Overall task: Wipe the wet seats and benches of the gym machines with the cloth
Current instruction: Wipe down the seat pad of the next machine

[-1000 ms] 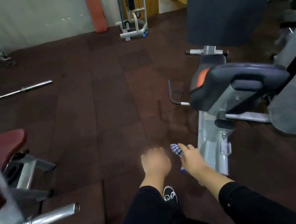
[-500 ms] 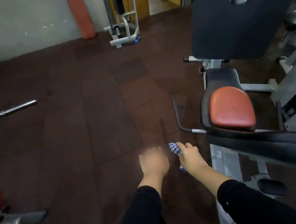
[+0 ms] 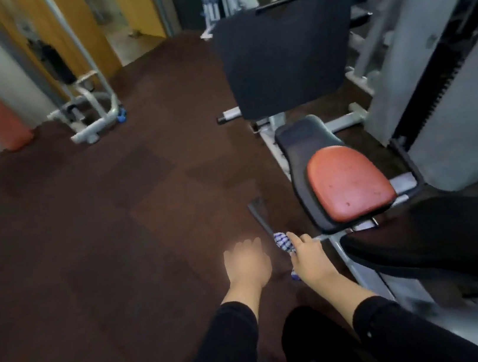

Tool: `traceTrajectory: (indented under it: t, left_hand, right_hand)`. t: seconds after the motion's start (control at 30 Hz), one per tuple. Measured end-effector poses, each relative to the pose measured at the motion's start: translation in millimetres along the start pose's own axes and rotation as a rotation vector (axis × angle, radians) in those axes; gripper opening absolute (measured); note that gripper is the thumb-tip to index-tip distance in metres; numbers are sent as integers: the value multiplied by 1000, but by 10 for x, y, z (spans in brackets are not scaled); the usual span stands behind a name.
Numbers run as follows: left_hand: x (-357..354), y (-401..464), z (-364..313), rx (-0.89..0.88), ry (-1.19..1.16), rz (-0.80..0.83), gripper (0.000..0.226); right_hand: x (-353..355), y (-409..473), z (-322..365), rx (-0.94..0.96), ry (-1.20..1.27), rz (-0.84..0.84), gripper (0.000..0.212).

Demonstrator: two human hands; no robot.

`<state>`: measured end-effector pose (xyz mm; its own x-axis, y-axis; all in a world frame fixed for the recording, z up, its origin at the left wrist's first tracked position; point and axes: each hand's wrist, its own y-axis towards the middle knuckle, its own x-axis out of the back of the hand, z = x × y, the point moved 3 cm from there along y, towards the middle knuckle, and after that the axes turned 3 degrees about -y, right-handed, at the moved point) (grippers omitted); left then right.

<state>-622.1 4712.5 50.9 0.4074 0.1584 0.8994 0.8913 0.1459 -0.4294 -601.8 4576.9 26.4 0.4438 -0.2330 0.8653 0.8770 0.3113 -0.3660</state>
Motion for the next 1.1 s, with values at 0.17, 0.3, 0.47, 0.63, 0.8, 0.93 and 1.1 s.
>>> traceTrajectory:
  t: [0.17,0.3,0.47,0.63,0.8,0.93,1.1]
  left_hand:
    - [253,842,-343,-223,87,46,51]
    - [424,1597,-705,-350,160,64,51]
    - [551,2377,-1168,-509,249,107,53]
    - [538,2892,-1618,-666,274,163,52]
    - [347,3256,-1929,-818,361,226,52]
    - [82,3618,-2162,-961,427,258,54]
    - [-244,4142,-2335,-1119,510,304,53]
  right_hand:
    - [205,568,-296,-198,77,-53,74]
    - [340,1131,-663,-372,221,-143,56]
    - [511,1601,-1063,-534,338,-198,54]
    - [548,1903,-1383,-679,423,-237,48]
    - [437,2143,-1550,-792,541,-348,41]
    - [133,2356,-1715,-976,713,-416,45]
    - [-221,2747,-1873,-1164,752,-559,40]
